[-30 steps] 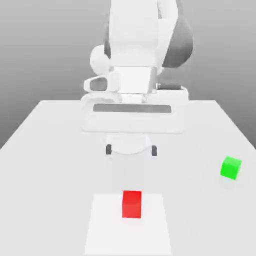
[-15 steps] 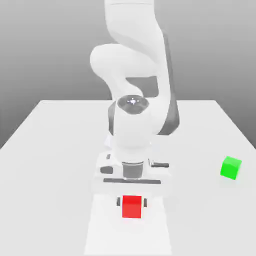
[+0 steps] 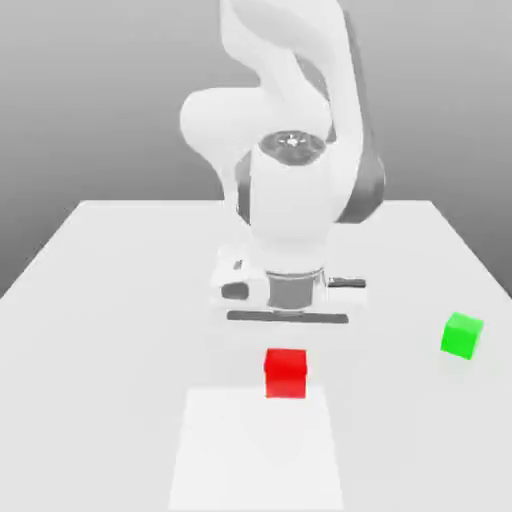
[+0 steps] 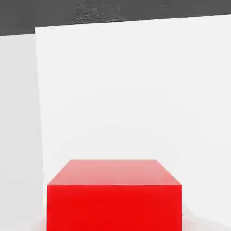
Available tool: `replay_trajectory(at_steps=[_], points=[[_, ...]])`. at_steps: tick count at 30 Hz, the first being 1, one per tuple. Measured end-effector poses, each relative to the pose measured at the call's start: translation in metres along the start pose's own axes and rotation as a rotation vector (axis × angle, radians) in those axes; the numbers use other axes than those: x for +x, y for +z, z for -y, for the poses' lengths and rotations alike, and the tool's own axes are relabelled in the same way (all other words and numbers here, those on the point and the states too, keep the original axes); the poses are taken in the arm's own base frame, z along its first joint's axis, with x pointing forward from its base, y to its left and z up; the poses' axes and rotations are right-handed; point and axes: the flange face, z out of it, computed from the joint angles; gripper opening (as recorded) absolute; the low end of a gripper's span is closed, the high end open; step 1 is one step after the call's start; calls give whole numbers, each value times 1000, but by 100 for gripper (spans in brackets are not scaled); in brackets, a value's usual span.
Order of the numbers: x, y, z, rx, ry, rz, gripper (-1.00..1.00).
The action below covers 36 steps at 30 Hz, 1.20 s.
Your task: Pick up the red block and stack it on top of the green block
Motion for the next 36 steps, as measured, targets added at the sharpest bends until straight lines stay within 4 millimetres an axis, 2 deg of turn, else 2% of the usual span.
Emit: replay_trajectory(at_steps=[5, 9, 13, 18, 20, 22, 36], points=[[-75, -9, 35, 4, 27, 3, -100], [-138, -16, 50, 4, 54, 4, -100], [-204, -21, 54, 1, 79, 4, -100], [-287, -27, 42, -3, 102, 0, -100], [-299, -28, 39, 3, 103, 2, -100], [-303, -30, 40, 12, 102, 4, -100], [-306, -20, 46, 51, 96, 4, -100]])
